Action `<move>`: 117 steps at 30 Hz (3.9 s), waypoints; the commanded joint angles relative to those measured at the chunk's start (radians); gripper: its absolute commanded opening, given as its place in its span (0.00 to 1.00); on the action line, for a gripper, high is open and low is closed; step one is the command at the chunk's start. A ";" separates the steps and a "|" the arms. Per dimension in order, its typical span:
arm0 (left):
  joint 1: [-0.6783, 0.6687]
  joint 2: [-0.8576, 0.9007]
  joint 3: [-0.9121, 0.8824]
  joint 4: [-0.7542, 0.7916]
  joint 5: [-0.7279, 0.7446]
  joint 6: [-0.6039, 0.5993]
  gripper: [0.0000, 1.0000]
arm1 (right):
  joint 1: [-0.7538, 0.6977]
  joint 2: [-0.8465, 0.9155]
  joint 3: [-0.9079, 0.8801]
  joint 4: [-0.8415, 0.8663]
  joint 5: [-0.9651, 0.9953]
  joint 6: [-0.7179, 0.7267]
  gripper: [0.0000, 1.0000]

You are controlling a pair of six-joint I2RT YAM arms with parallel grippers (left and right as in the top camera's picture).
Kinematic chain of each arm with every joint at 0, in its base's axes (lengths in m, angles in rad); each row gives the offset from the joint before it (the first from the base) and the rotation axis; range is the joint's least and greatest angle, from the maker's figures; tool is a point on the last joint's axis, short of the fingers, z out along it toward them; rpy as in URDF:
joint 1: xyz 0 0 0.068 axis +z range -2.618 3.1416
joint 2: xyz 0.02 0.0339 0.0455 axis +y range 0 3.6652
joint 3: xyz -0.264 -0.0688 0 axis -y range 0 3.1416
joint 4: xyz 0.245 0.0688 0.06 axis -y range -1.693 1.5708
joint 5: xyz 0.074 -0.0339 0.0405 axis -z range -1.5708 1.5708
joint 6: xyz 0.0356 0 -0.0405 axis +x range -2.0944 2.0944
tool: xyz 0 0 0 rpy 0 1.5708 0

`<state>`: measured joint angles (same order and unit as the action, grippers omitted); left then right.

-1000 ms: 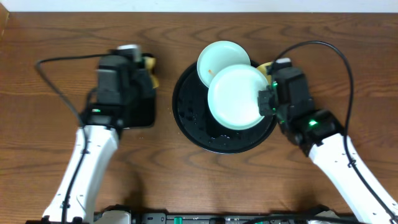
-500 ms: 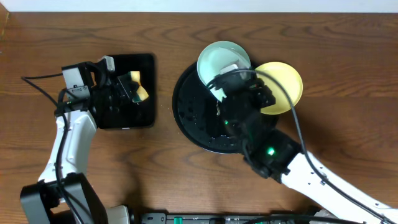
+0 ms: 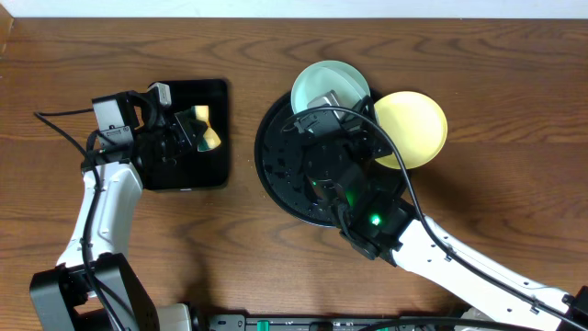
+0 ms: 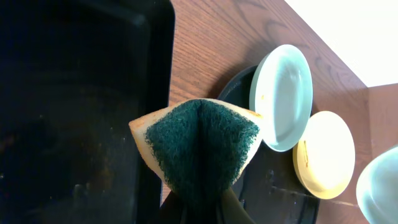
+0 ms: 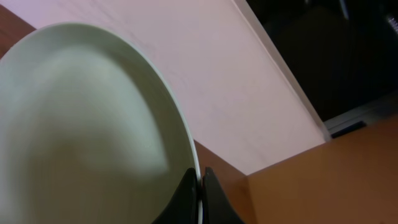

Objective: Clean dirty plates on tray and stack at the side
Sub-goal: 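Lift the green plate with the right gripper and carry it right, then set the green plate down on the table and release it, then move the right gripper to the yellow plate rim and grip it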

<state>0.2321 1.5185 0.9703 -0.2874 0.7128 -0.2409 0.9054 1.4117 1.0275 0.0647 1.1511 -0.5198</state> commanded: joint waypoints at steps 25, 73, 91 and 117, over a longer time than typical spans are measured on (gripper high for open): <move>0.000 -0.003 -0.002 -0.008 0.024 0.030 0.08 | -1.267 -0.056 0.070 -0.457 -1.444 0.621 0.01; 0.000 -0.003 -0.002 -0.049 -0.048 0.064 0.08 | -0.975 0.440 0.460 -0.851 -1.394 0.134 0.49; 0.000 -0.003 -0.002 -0.078 -0.051 0.117 0.08 | -0.970 0.459 0.442 -0.896 -1.296 0.160 0.40; 0.000 -0.003 -0.002 -0.079 -0.051 0.117 0.08 | -0.976 0.496 0.361 -0.826 -1.315 0.219 0.01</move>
<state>0.2321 1.5185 0.9703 -0.3634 0.6662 -0.1482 -0.0662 1.9408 1.3552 -0.7578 -0.1555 -0.3321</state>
